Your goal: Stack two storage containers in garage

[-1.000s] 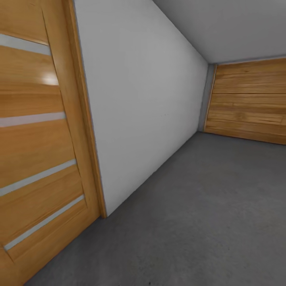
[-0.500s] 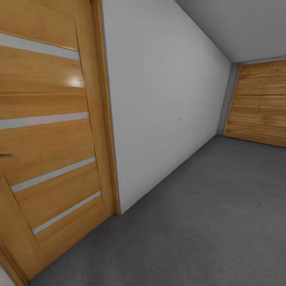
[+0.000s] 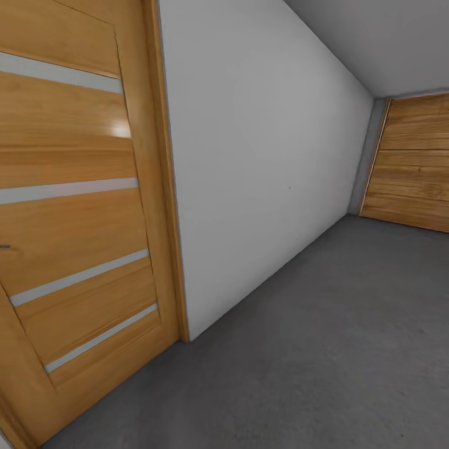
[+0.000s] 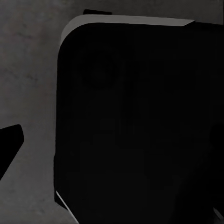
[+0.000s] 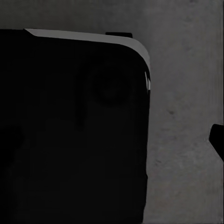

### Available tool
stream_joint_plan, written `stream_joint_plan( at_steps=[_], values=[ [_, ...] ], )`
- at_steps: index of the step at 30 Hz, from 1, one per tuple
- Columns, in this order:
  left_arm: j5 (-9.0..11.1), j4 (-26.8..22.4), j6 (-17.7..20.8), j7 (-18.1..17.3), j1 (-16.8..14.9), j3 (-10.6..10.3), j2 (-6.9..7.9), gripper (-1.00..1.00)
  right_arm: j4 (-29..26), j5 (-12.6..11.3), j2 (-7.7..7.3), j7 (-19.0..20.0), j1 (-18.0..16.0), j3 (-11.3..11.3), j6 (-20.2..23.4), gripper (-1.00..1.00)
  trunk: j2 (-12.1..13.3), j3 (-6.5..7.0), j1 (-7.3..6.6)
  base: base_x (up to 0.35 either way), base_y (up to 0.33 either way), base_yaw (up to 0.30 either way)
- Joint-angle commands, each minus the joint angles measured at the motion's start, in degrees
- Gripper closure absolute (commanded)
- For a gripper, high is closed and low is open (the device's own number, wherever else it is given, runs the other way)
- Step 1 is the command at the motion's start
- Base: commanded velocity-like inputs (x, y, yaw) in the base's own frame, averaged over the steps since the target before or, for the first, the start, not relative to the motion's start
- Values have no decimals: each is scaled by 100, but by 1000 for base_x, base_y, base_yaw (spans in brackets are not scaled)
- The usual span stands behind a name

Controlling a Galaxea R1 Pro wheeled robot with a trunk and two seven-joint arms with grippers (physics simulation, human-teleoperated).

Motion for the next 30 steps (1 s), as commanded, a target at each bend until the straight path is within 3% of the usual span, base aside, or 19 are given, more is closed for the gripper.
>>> stream_joint_plan(
  at_steps=[1, 8, 30],
  values=[
    [62, -2, -2, -1, -1, 0, 0, -100, -1, 9, -3, 2, 0, 5, -20, -100, -2, -4, 2, 234, -217, 0],
    [68, -2, -2, 36, -1, 0, -8, -100, -2, -16, 15, -4, 0, -1, 3, -100, -2, -4, 2, 235, -219, 86],
    [68, -2, -2, 52, -1, 9, -2, -100, -2, -19, 2, -8, 0, -9, -26, -100, -2, -4, 2, 236, -214, 264]
  ],
)
